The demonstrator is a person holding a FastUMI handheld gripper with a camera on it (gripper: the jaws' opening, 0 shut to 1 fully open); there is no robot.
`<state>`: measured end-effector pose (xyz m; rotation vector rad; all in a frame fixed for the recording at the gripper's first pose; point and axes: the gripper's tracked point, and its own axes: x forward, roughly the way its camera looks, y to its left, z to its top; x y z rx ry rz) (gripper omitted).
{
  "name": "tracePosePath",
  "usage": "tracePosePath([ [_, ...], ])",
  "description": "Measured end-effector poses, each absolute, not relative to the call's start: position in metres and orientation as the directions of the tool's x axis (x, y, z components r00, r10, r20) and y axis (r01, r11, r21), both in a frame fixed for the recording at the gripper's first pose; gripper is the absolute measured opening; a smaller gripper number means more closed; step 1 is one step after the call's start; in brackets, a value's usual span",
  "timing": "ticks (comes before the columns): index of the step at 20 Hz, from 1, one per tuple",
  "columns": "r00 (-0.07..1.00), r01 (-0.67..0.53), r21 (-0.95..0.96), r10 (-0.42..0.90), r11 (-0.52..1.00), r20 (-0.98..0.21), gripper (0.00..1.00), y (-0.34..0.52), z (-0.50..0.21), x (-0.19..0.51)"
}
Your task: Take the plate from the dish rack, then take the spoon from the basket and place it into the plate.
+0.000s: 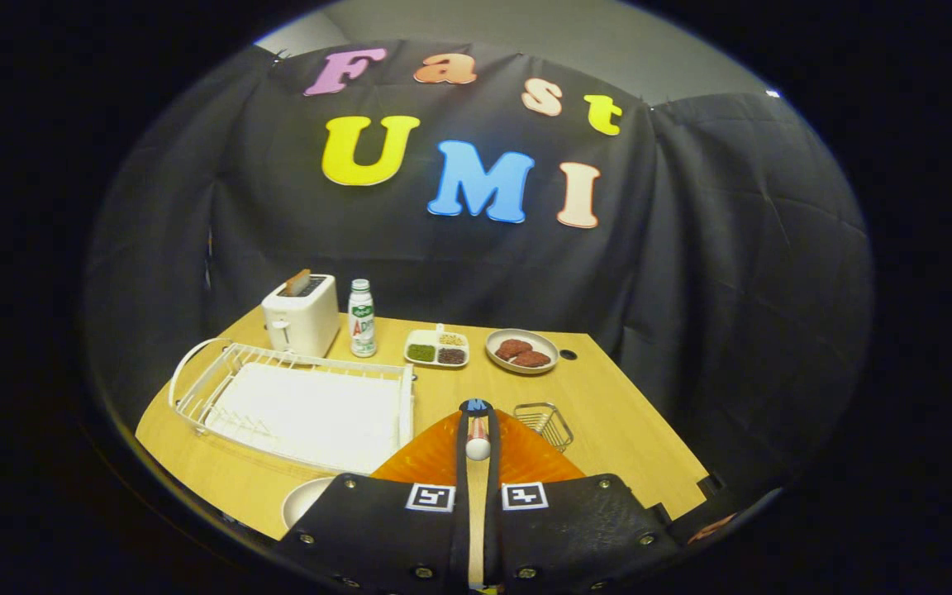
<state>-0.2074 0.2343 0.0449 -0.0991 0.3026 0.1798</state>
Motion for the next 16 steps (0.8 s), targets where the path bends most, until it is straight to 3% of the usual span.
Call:
tracePosePath([
  [8, 0.839, -0.461, -0.087, 0.402, 0.883, -0.367, 0.07, 0.293, 0.007, -0.283],
  [16, 0.763, -0.544, -0.078, 0.454, 0.835, -0.461, 0.07, 0.313, -0.050, -0.301],
])
